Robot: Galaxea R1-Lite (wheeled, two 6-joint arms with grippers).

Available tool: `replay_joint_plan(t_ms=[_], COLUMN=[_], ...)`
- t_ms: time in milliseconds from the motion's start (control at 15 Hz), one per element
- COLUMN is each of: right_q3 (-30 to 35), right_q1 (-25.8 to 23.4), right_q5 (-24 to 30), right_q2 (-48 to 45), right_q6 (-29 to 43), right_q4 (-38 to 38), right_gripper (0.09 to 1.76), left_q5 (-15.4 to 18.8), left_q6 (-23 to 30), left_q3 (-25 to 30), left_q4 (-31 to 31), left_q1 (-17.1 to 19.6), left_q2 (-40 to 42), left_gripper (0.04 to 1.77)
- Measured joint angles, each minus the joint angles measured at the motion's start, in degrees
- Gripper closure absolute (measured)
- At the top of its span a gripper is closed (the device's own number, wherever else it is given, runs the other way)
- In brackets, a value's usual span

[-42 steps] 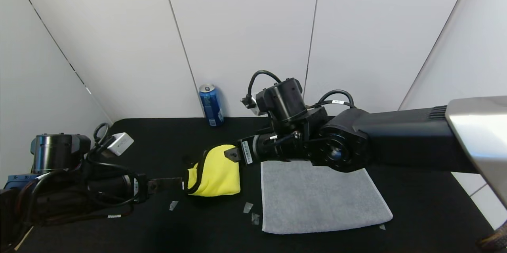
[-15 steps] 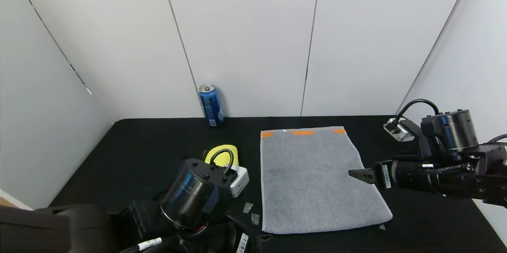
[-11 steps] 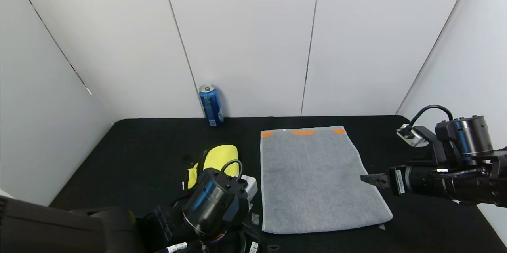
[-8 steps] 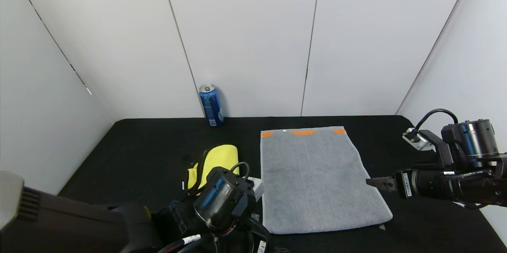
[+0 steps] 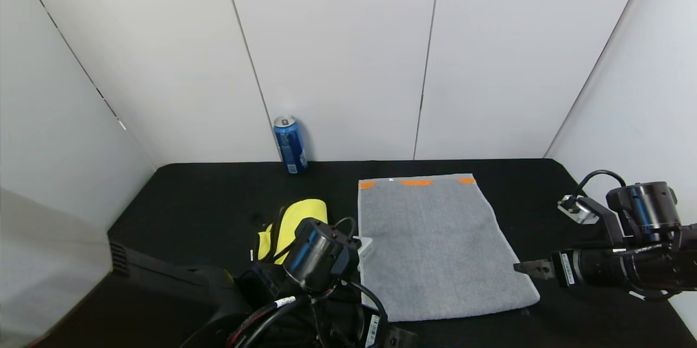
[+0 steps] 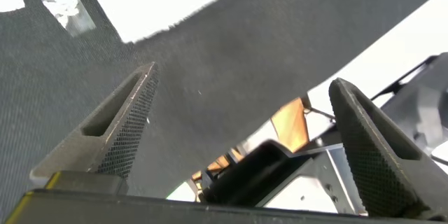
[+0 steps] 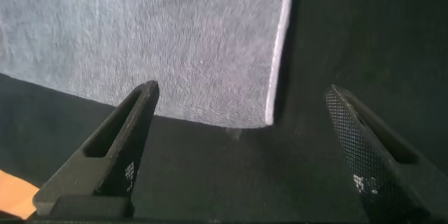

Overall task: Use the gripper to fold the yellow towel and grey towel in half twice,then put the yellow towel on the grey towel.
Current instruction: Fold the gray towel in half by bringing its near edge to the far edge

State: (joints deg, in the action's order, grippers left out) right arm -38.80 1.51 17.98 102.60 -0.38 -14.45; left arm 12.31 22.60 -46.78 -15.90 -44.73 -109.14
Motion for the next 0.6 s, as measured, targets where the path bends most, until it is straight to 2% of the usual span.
replay_joint_plan(t_ms=[600], right_q3=[1.68], right_q1=[-0.55], right_q5=[0.02], right_q2=[2.39], right_q6=[-1.61], right_q4=[0.0], right_gripper=[0.14], left_q5=[-0.96], left_q6=[-0.52], left_q3=[-4.74], left_q4=[0.57], left_q1=[3.39], left_q2=[-8.02], left_gripper=[0.09])
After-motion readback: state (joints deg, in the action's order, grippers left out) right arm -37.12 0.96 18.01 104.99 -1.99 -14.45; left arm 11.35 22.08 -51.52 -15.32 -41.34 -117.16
